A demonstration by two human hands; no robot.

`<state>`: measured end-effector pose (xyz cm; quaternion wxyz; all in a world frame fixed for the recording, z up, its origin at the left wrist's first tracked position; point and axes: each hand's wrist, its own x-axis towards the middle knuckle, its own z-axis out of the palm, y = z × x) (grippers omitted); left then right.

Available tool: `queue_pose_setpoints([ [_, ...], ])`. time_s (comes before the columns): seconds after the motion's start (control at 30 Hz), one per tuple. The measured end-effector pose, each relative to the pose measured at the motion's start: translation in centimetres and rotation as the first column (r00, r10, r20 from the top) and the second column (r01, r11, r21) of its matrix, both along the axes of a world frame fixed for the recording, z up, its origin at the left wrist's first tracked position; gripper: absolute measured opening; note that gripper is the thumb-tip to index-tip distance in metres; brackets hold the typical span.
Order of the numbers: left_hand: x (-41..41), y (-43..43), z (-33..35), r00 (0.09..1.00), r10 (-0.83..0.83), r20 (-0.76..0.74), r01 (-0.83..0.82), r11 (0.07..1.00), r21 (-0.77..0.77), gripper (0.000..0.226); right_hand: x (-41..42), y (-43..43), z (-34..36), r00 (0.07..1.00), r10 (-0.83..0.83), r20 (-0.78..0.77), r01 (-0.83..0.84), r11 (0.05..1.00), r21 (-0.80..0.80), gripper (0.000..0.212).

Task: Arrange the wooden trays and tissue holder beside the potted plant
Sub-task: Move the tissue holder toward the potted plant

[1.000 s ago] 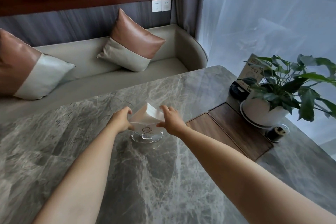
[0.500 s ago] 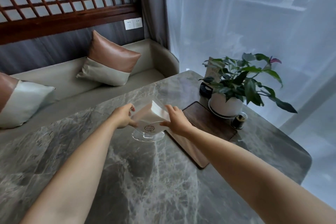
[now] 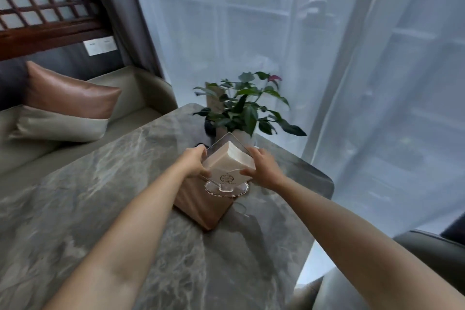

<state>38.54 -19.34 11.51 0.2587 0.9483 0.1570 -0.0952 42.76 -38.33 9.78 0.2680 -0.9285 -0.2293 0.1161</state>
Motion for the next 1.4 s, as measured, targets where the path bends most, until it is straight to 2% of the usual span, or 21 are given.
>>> queue_pose_setpoints([
  [0.17,4.5,-6.5,-0.6,0.993,-0.118,-0.011,0.118,0.993,-0.011,0.053,2.1,-6.8,-0.2,0.990,-0.143,-0.009,0.143,0.990,-0.003,0.069],
  [0.37,9.7,-12.9,-1.7,0.979,-0.200,-0.048,0.200,0.980,0.002,0.061,4.8,-12.3,-1.2,0.957,-0.289,-0.038,0.289,0.957,0.004,0.067],
  [0.83,18.8,-18.5,-4.9,0.969,-0.224,-0.105,0.226,0.974,0.001,0.072,12.2,-16.5,-4.9,0.903,-0.414,-0.114,0.419,0.908,0.025,0.062],
  [0.9,19.7,-18.9,-5.6,0.965,-0.230,-0.125,0.233,0.972,0.013,0.069,12.8,-16.8,-5.5,0.895,-0.427,-0.132,0.434,0.900,0.033,0.063],
  [1.1,21.5,-19.6,-6.4,0.962,-0.216,-0.169,0.225,0.974,0.040,0.041,13.9,-17.3,-6.2,0.874,-0.461,-0.155,0.473,0.880,0.050,0.065],
  [1.4,21.7,-19.6,-7.0,0.958,-0.244,-0.152,0.252,0.967,0.036,0.036,14.7,-17.8,-5.9,0.887,-0.441,-0.138,0.445,0.896,0.001,0.068],
])
